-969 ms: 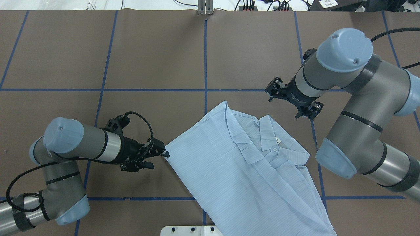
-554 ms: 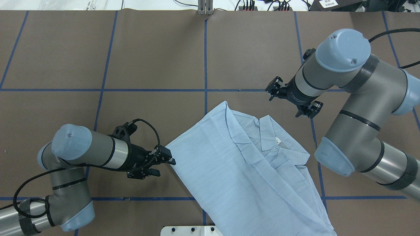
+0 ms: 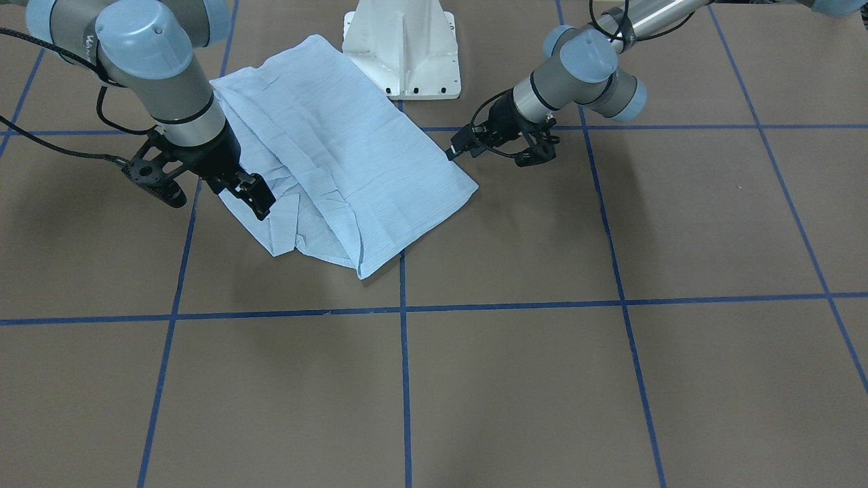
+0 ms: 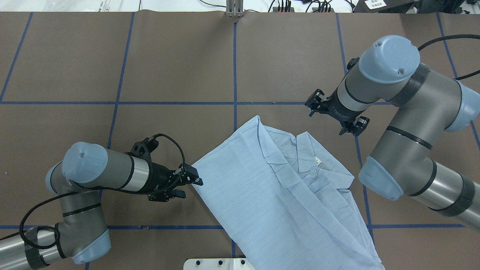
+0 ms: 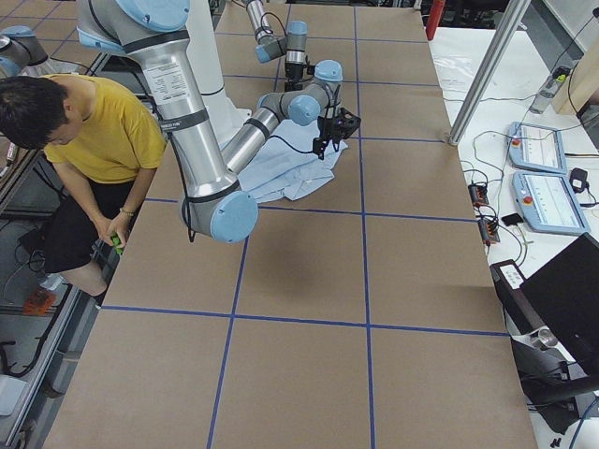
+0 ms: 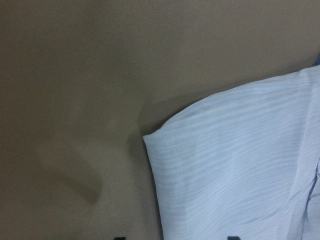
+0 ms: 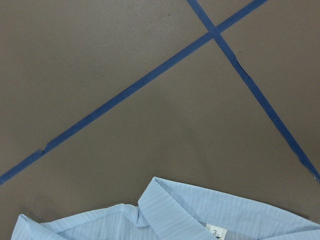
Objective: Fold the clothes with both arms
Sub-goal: 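Grasp the shirt corner nearest the left gripper with the left gripper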
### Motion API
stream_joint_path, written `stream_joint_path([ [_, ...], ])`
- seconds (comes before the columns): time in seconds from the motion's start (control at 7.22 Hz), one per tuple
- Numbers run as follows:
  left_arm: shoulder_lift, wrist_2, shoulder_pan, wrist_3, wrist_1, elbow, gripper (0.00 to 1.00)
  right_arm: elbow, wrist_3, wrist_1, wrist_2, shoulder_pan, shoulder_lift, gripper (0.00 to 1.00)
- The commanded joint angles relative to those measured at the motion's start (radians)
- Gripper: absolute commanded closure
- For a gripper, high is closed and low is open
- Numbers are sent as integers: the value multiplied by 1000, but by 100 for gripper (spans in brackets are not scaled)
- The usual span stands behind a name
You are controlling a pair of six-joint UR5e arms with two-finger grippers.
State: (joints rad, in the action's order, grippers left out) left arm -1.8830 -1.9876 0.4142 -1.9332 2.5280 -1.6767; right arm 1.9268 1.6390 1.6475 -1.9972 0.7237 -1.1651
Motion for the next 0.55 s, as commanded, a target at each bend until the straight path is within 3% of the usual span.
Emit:
stream_joint_path([
  [0.0,-5,13,0,0,0,-9,26,-8,1,-2,0,-1,2,0],
  [0.42,-21,111,1,0,-18,6,29,-9,2,-2,2,-3,2,0],
])
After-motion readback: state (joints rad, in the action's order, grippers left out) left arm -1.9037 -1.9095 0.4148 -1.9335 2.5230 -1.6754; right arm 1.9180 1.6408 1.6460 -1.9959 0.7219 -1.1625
